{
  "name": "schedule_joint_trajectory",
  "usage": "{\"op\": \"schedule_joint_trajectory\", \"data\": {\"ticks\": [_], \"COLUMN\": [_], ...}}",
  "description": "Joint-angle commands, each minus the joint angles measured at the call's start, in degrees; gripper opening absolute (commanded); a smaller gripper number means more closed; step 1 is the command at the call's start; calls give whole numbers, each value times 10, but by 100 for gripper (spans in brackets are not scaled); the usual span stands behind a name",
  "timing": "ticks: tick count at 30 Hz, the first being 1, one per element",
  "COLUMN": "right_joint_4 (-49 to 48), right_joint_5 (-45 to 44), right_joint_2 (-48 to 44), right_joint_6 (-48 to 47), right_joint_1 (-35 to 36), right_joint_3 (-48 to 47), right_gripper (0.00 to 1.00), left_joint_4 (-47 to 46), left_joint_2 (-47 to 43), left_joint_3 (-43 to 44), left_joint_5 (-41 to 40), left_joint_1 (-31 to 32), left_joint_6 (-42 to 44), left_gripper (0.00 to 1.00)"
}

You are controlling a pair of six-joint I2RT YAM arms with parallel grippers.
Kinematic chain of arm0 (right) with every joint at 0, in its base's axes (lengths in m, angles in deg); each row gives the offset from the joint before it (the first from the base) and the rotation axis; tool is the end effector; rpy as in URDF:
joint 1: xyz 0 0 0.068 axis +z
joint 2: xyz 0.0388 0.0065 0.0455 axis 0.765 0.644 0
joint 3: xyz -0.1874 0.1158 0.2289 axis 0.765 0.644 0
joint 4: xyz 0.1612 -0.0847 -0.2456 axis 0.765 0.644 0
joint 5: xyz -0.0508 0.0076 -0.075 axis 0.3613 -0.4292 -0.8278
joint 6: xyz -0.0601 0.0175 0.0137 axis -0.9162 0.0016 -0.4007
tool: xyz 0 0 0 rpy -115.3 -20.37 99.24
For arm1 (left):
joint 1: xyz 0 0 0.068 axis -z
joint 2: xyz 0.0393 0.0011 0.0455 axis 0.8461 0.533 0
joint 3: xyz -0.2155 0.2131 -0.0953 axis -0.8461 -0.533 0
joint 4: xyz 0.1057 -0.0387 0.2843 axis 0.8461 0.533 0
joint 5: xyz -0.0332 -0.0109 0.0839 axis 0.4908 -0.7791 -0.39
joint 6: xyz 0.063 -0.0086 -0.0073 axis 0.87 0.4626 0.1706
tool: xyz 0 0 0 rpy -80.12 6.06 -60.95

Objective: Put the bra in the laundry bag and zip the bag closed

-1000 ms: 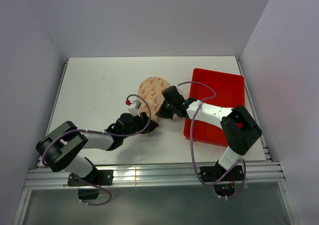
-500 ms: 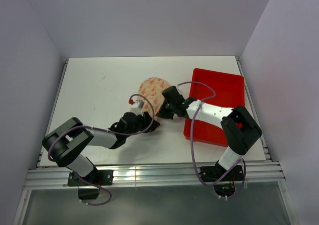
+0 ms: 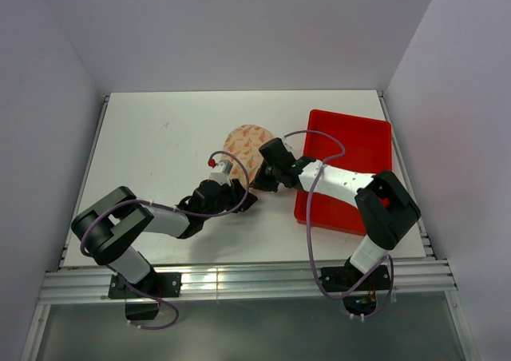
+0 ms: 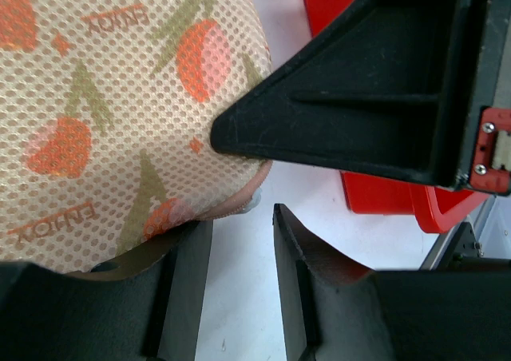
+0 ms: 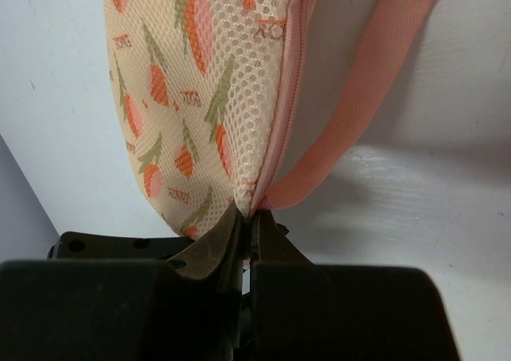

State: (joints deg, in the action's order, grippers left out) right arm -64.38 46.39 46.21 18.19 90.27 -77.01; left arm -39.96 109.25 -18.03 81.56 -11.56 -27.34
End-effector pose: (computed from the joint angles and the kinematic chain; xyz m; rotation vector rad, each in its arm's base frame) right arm 0.2955 0.2533 0.2027 0.4436 2.5921 0.7527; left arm 0.2168 -0.2292 0.1378 0.0598 2.0844 -1.0623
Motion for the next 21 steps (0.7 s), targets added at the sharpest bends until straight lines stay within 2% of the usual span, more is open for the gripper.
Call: {"op": "schedule_joint_trajectory", "data": {"ticks": [1, 21], "right_joint_4": [29, 67], "right_joint_5": [14, 43], "right_joint_2": [-35, -45], "right_joint_6": [-13, -61], "right_joint_1": [12, 13], "right_joint_3": [-25, -18], "right_gripper": [0, 0], "left_joint_4": [-36, -79], "left_joint_2": [3, -4], "left_joint_3": [24, 10], "left_joint_5": [-37, -51], "left_joint_1": [0, 0], "left_joint_6": [21, 41], "left_gripper": [42, 39]}}
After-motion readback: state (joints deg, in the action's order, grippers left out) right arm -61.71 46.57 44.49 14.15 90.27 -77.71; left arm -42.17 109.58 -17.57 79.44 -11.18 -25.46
